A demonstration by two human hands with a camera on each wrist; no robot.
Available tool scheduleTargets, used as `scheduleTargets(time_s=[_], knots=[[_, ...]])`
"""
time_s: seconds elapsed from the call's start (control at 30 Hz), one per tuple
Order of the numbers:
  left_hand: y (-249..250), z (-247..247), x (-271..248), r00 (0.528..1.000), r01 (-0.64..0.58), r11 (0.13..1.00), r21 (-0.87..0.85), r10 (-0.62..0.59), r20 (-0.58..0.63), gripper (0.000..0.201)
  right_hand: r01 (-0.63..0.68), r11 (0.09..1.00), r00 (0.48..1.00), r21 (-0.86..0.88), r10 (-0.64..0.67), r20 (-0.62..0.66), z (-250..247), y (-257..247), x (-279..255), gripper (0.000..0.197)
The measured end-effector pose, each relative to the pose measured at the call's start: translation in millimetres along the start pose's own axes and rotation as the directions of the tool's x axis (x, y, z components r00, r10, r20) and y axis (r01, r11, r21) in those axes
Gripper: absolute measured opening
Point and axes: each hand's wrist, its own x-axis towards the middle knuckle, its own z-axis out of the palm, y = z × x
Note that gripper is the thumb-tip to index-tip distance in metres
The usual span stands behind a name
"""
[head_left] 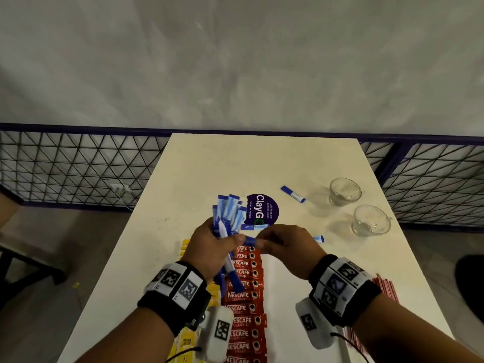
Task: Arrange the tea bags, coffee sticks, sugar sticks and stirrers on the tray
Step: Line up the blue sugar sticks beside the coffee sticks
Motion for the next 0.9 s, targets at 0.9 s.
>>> scheduleTargets(time_s=[0.9], knots=[[-39,-25,1,0.993,0.090,0.994,0.057,-0.084,-0.087,0.013,-0.614,0.781,0.789,-0.113,0.606,-0.101,38,123,31,0.032]])
